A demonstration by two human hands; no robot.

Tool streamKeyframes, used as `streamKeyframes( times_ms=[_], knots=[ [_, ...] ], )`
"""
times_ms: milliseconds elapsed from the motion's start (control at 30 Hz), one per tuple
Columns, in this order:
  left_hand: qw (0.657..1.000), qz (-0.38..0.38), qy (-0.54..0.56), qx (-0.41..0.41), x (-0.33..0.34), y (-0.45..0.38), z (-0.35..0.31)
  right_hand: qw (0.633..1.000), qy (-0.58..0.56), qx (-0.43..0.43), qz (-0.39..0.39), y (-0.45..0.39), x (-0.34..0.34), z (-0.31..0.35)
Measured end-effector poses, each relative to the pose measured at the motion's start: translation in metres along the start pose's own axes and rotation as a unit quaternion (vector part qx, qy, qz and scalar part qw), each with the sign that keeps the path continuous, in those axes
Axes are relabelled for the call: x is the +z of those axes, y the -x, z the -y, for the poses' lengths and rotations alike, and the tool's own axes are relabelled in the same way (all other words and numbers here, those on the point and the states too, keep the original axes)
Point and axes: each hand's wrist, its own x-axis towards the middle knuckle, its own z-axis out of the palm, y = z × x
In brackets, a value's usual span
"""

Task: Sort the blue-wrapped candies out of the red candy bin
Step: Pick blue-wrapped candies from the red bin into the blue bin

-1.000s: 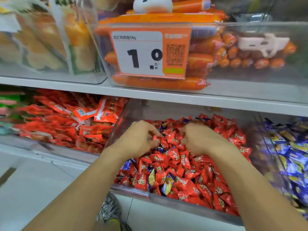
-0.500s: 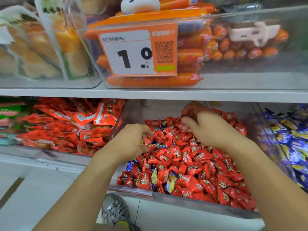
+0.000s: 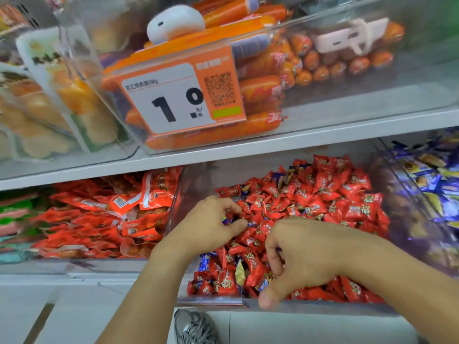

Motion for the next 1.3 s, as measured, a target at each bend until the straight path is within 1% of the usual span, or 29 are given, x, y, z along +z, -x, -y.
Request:
streamKeyframes(
  times_ms=[67, 200, 267, 367, 433, 500, 600, 700, 767, 867, 933, 1067, 1133, 1233, 1300],
  knots=[
    [0.998, -0.010, -0.060, 0.009, 0.006, -0.005, -0.001, 0.999, -0.018, -0.011, -0.027, 0.003, 0.003, -0.010],
    [0.995, -0.024, -0.090, 0.020, 0.013, -0.015, -0.008, 0.998, -0.004, -0.006, -0.065, 0.008, 0.005, -0.020],
    [0.994, -0.004, -0.110, 0.000, 0.015, -0.020, -0.005, 0.996, 0.022, -0.005, -0.089, 0.006, 0.010, -0.018],
    [0.991, 0.040, -0.124, -0.018, 0.016, -0.023, -0.002, 0.992, 0.055, -0.035, -0.108, 0.001, 0.018, -0.012],
    [0.994, 0.043, -0.104, -0.005, 0.017, -0.024, -0.002, 0.993, 0.031, -0.042, -0.104, -0.002, 0.019, -0.013],
    [0.998, 0.027, -0.054, 0.011, 0.019, -0.022, -0.004, 0.994, -0.004, -0.027, -0.102, -0.002, 0.015, -0.016],
    [1.000, -0.005, 0.006, 0.013, 0.025, -0.020, -0.002, 0.993, -0.021, -0.013, -0.114, -0.002, 0.007, -0.022],
    [0.999, -0.029, 0.028, 0.013, 0.023, -0.019, 0.001, 0.988, -0.033, 0.002, -0.148, 0.000, -0.005, -0.027],
    [0.998, -0.051, 0.048, 0.010, 0.018, -0.019, 0.001, 0.981, -0.064, 0.007, -0.181, 0.000, -0.014, -0.030],
    [0.989, -0.097, 0.112, 0.012, 0.006, -0.018, -0.001, 0.965, -0.119, 0.015, -0.233, -0.004, -0.021, -0.033],
    [0.985, -0.108, 0.135, 0.010, -0.001, -0.016, -0.001, 0.957, -0.139, 0.026, -0.255, -0.008, -0.022, -0.031],
    [0.990, -0.066, 0.122, -0.020, 0.000, -0.010, 0.002, 0.950, -0.176, 0.035, -0.257, -0.015, -0.019, -0.027],
    [0.991, -0.058, 0.111, -0.037, 0.004, -0.011, 0.003, 0.947, -0.183, 0.038, -0.260, -0.020, -0.017, -0.025],
    [0.993, -0.061, 0.092, -0.036, 0.011, -0.015, 0.003, 0.952, -0.129, 0.068, -0.271, -0.033, -0.014, -0.027],
    [0.996, -0.067, 0.049, -0.026, 0.017, -0.018, 0.002, 0.955, -0.102, 0.073, -0.270, -0.041, -0.014, -0.030]
  ],
)
